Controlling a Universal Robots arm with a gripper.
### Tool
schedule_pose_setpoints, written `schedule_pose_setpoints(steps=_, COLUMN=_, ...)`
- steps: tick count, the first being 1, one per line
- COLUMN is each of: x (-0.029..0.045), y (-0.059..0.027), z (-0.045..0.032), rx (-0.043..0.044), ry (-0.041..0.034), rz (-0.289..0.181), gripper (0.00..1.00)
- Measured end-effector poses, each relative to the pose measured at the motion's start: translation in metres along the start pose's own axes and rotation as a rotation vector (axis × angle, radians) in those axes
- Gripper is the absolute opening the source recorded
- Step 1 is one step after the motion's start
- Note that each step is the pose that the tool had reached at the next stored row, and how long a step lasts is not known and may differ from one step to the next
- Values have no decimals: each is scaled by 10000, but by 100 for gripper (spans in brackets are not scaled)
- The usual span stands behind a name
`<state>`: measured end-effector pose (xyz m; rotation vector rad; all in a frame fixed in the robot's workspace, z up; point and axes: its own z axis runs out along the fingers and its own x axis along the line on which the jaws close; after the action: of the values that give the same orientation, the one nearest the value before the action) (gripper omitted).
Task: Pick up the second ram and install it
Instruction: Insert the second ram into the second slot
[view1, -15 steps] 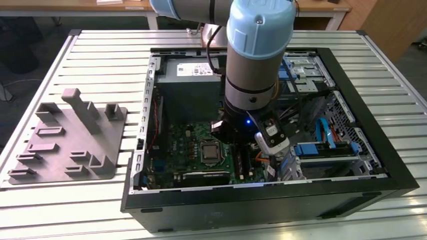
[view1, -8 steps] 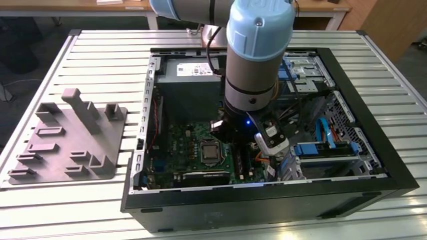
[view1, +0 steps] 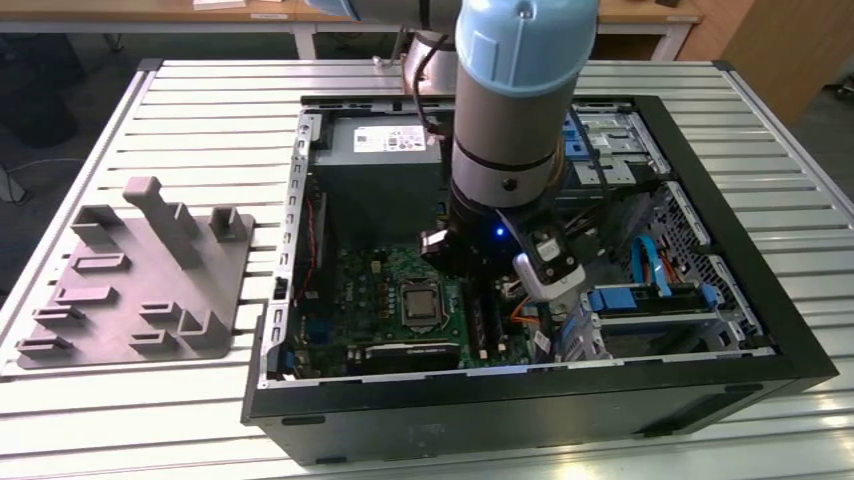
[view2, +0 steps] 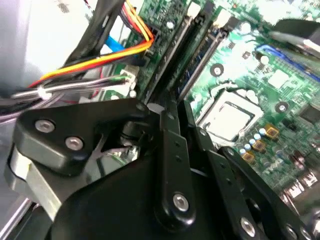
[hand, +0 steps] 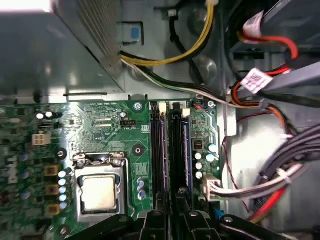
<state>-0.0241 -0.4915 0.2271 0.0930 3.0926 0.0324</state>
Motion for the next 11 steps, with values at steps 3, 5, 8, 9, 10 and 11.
schedule_pose_setpoints(steps=3, x=-5, y=14, z=-138, rx=8, ry=-2, rz=0, gripper=21)
schedule_pose_setpoints(steps=5, x=-9, y=22, z=-209, rx=12, ry=-2, rz=-1, gripper=20)
schedule_pose_setpoints(steps=8, x=-12, y=30, z=-288, rx=12, ry=-3, rz=-1, gripper=10)
schedule_pose_setpoints(steps=9, x=-12, y=30, z=-294, rx=12, ry=-3, rz=-1, gripper=10)
schedule_pose_setpoints(steps=10, x=-12, y=30, z=-293, rx=9, ry=-3, rz=-1, gripper=10)
schedule_pose_setpoints(steps=11, x=-12, y=30, z=-293, rx=9, ry=-3, rz=-1, gripper=10)
